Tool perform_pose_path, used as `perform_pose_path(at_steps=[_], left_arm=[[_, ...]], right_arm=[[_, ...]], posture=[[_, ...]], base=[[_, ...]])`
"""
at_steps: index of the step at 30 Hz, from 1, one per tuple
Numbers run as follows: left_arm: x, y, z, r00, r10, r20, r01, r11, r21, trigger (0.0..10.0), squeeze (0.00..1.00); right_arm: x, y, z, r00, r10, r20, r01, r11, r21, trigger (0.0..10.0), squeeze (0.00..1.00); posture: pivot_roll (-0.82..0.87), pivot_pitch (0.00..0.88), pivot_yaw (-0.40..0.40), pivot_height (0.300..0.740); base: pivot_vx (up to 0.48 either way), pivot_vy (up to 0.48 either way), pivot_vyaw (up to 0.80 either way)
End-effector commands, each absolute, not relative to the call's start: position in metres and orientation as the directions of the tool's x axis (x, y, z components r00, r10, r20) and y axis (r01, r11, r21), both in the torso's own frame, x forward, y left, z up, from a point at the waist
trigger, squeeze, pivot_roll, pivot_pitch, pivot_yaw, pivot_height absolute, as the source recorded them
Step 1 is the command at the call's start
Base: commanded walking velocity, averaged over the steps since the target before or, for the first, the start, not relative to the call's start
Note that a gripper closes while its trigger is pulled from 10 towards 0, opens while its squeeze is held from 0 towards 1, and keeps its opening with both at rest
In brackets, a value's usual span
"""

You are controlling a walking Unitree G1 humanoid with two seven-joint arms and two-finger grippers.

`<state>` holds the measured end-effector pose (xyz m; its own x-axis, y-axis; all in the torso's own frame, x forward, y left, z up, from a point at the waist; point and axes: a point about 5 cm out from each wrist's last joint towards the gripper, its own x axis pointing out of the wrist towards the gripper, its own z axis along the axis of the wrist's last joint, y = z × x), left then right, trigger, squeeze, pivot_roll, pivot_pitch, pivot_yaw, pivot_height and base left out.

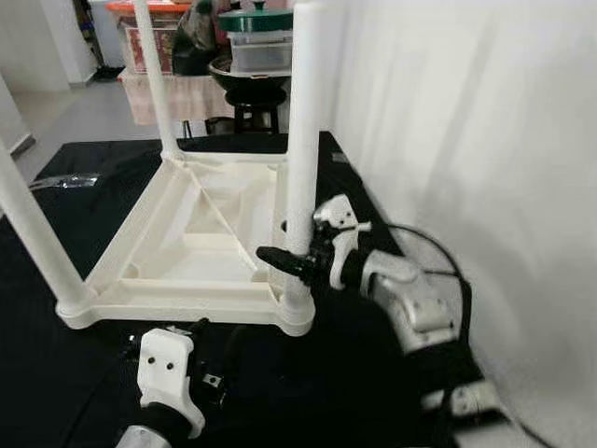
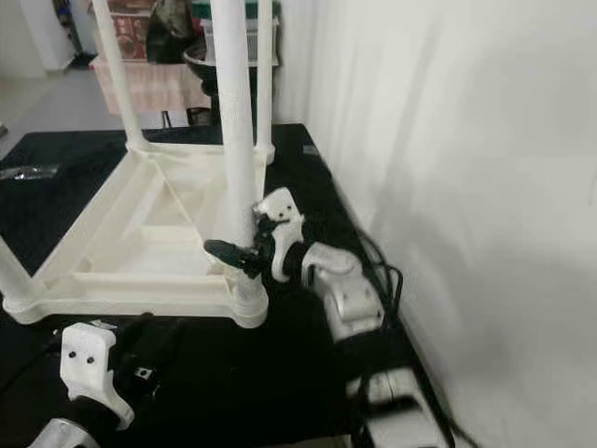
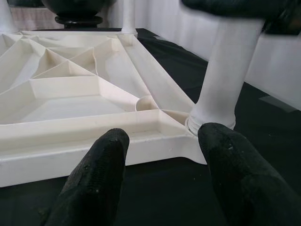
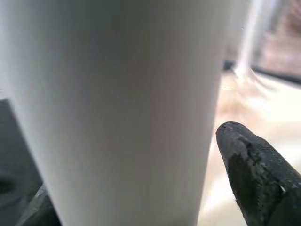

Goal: Building children table

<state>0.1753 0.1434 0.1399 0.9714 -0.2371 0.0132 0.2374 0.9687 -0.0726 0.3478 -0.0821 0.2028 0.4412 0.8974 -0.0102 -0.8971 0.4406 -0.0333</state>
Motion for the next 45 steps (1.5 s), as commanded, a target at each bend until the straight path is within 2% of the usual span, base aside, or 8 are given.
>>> perform_pose_path(at_steps=[1, 12, 13, 23, 24, 29, 34, 45], left_arm=[[0.176, 0.143, 0.135, 0.971, -0.236, -0.019, 0.234, 0.969, -0.076, 10.0, 0.00], [0.174, 0.142, 0.135, 0.973, -0.231, -0.019, 0.229, 0.971, -0.069, 10.0, 0.00], [0.174, 0.142, 0.135, 0.973, -0.229, -0.019, 0.227, 0.971, -0.069, 10.0, 0.00], [0.174, 0.142, 0.136, 0.974, -0.226, -0.018, 0.225, 0.972, -0.069, 10.0, 0.00], [0.173, 0.142, 0.136, 0.973, -0.228, -0.020, 0.226, 0.972, -0.069, 10.0, 0.00], [0.173, 0.142, 0.136, 0.973, -0.228, -0.020, 0.226, 0.972, -0.069, 10.0, 0.00], [0.172, 0.146, 0.136, 0.974, -0.224, -0.026, 0.221, 0.973, -0.067, 10.0, 0.00], [0.171, 0.145, 0.135, 0.975, -0.222, -0.029, 0.220, 0.973, -0.066, 10.0, 0.00]], right_arm=[[0.342, -0.082, 0.197, 0.235, 0.972, -0.029, -0.971, 0.235, 0.028, 10.0, 0.00], [0.356, -0.076, 0.195, 0.119, 0.990, -0.070, -0.990, 0.124, 0.072, 10.0, 0.00], [0.359, -0.076, 0.195, 0.135, 0.989, -0.065, -0.986, 0.140, 0.091, 0.0, 0.00], [0.360, -0.098, 0.181, 0.252, 0.967, -0.032, -0.962, 0.254, 0.095, 0.0, 0.00], [0.361, -0.108, 0.172, 0.368, 0.928, -0.057, -0.924, 0.372, 0.089, 0.0, 0.00], [0.358, -0.116, 0.156, 0.496, 0.861, -0.112, -0.857, 0.506, 0.095, 0.0, 0.00], [0.329, -0.101, 0.125, 0.813, 0.546, -0.203, -0.535, 0.838, 0.110, 0.0, 0.00], [0.332, -0.083, 0.129, 0.812, 0.549, -0.198, -0.549, 0.834, 0.062, 0.0, 0.00]], posture=[[0.03, 0.000, -0.061, 0.740], [0.06, 0.000, -0.070, 0.740], [0.06, 0.000, -0.074, 0.740], [0.05, 0.000, -0.073, 0.740], [0.05, 0.000, -0.074, 0.740], [0.05, 0.000, -0.084, 0.740], [0.05, 0.000, -0.078, 0.740], [0.06, 0.000, -0.085, 0.740]], base=[[0.000, 0.000, 0.00], [0.000, 0.000, 0.00], [0.000, 0.000, 0.00], [0.000, 0.000, 0.00], [0.000, 0.000, 0.00], [0.000, 0.000, 0.00], [0.000, 0.000, 0.00], [0.000, 0.000, 0.00]])
